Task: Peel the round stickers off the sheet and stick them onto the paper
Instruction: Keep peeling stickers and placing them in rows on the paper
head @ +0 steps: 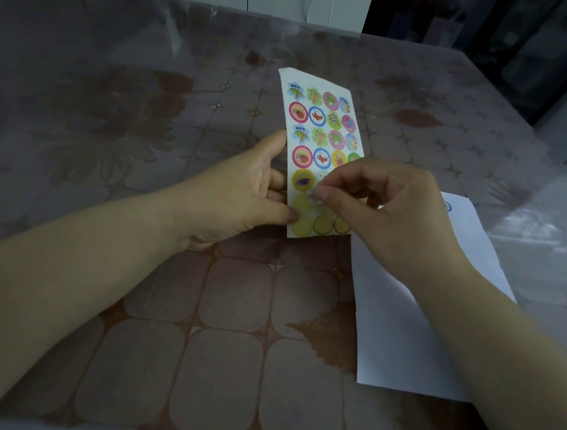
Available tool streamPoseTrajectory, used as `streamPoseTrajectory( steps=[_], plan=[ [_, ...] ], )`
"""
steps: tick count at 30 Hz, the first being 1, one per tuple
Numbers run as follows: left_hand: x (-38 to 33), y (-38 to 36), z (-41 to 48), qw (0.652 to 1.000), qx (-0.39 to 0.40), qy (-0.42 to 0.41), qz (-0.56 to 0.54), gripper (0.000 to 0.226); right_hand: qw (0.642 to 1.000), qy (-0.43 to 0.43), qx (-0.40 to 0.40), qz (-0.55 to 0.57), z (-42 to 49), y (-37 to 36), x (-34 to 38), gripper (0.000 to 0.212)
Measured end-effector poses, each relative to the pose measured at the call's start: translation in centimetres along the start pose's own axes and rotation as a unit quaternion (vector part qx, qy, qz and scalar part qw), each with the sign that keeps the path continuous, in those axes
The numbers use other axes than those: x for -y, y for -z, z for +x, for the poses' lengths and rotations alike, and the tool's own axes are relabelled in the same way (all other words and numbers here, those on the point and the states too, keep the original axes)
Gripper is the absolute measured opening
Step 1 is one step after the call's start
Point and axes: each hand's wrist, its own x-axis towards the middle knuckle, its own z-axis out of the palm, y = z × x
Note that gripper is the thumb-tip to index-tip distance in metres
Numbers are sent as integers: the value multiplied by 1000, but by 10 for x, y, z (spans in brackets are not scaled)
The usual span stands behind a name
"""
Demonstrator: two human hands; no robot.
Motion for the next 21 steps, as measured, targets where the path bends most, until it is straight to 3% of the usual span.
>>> streamPoseTrajectory(
  steps=[9,18,21],
  plan=[
    [-2,0,0,999,-42,-5,31,67,961,-157,-7,228,4,7,4,8],
    [-2,3,-1,990,-88,-35,106,73,937,-233,19,259,7,10,-1,10],
    [-4,2,-2,988,-79,-54,122,56,942,-228,17,247,7,10,-3,8]
  ],
)
